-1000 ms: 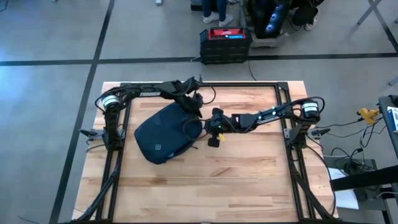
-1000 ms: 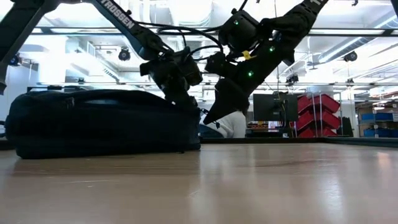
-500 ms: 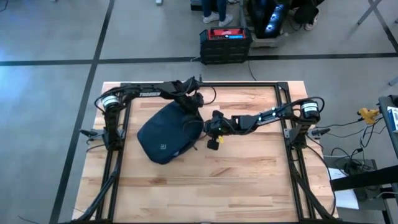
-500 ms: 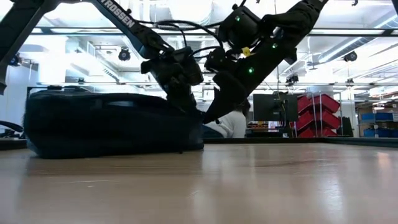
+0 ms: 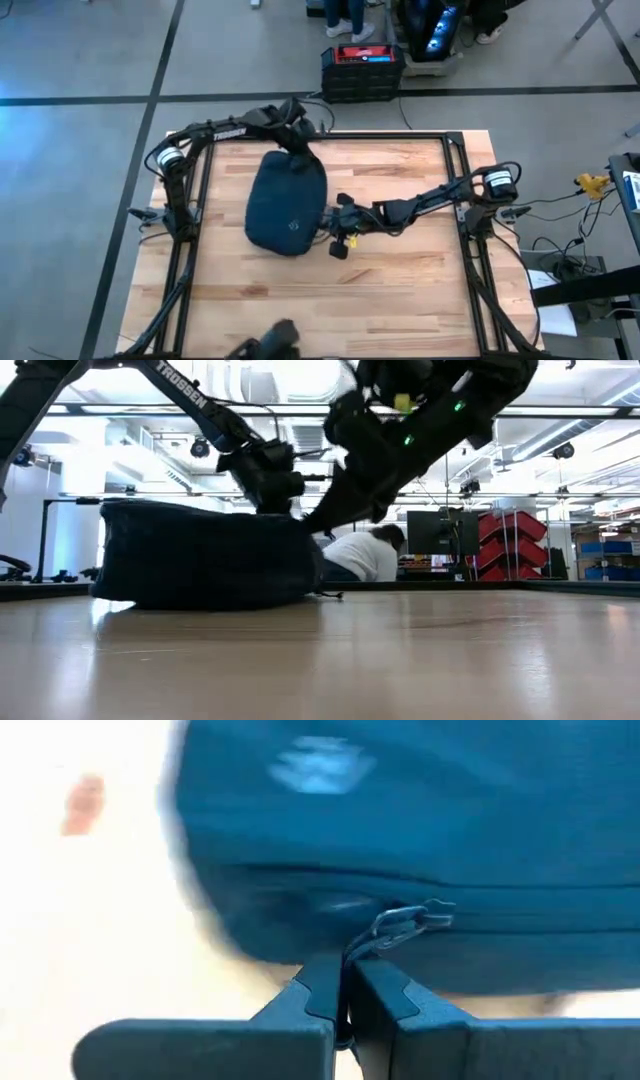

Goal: Unpack backpack
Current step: Close the backpack

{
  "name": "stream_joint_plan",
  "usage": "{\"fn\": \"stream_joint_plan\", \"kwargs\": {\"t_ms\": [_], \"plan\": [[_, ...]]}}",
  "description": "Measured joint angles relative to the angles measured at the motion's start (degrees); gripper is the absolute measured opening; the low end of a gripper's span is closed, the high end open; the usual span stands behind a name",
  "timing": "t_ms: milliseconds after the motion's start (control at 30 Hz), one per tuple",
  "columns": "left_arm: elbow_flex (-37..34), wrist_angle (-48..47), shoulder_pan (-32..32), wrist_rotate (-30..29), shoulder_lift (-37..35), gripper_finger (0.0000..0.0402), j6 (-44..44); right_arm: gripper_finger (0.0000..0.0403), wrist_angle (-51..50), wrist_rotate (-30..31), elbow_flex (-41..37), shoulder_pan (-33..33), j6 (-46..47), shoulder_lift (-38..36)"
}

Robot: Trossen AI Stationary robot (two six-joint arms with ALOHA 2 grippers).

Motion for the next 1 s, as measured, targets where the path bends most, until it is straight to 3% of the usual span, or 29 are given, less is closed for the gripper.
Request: {"fn": "stream_joint_plan", "kwargs": {"t_ms": [267, 467, 600, 833, 1000], "plan": [[-2.22, -1.88, 3.02, 4.86, -2.02, 0.0, -0.67, 0.0, 0.07, 4.57, 0.11, 2.48, 1.96, 0.04], [-6.16, -0.47, -1.41, 4.39, -6.44, 0.0, 0.3, 0.0003, -7.6, 5.89, 1.38, 1.62, -0.43, -0.43], [-9.31, 1.33, -4.7, 3.21, -11.01, 0.0, -0.39, 0.0029, -14.26, 6.65, 5.32, 1.5, -5.17, -0.59], [-19.08, 15.6, -9.67, 3.44, -20.8, 0.0, -5.39, 0.0104, -27.4, 8.43, 13.24, -0.12, -11.96, -0.7], [-29.6, 32.21, -14.2, 4.64, -27.31, 0.0, -9.62, 0.0117, -28.64, 9.06, 11.09, -2.83, -16.84, -3.18]]}}
